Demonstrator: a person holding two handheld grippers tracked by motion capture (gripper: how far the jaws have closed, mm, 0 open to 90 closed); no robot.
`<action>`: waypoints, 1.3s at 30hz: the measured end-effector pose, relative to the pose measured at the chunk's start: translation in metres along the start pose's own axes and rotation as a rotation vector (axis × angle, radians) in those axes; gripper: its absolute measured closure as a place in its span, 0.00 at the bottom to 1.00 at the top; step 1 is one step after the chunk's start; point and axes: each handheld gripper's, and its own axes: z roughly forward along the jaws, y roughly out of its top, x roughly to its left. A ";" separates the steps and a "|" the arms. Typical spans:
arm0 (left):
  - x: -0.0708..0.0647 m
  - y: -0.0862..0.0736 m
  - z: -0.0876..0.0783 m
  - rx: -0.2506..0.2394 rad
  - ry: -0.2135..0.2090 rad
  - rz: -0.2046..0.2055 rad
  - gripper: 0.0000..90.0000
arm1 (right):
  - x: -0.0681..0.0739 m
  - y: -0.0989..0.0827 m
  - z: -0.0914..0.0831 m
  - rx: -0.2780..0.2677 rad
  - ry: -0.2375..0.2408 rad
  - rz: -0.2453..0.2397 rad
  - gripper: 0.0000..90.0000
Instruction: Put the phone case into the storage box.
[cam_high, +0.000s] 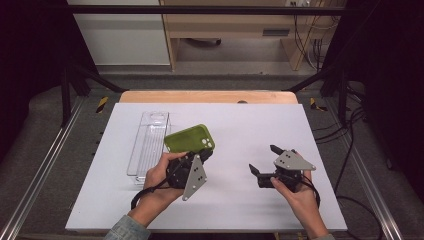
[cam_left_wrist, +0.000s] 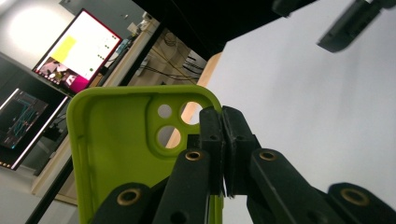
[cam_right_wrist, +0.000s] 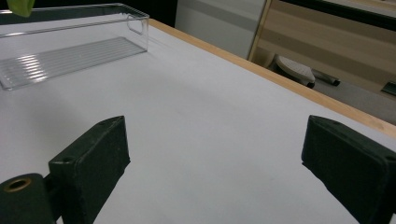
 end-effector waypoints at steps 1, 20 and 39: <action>0.001 0.001 0.000 -0.002 0.003 -0.011 0.97 | 0.000 -0.004 -0.001 -0.006 -0.010 -0.003 0.09; 0.040 0.002 -0.002 -0.008 0.076 -0.174 0.97 | -0.011 -0.041 -0.013 -0.060 -0.073 0.030 0.07; 0.066 0.000 -0.013 -0.050 0.159 -0.270 0.97 | -0.007 -0.047 -0.011 -0.063 -0.052 0.053 0.04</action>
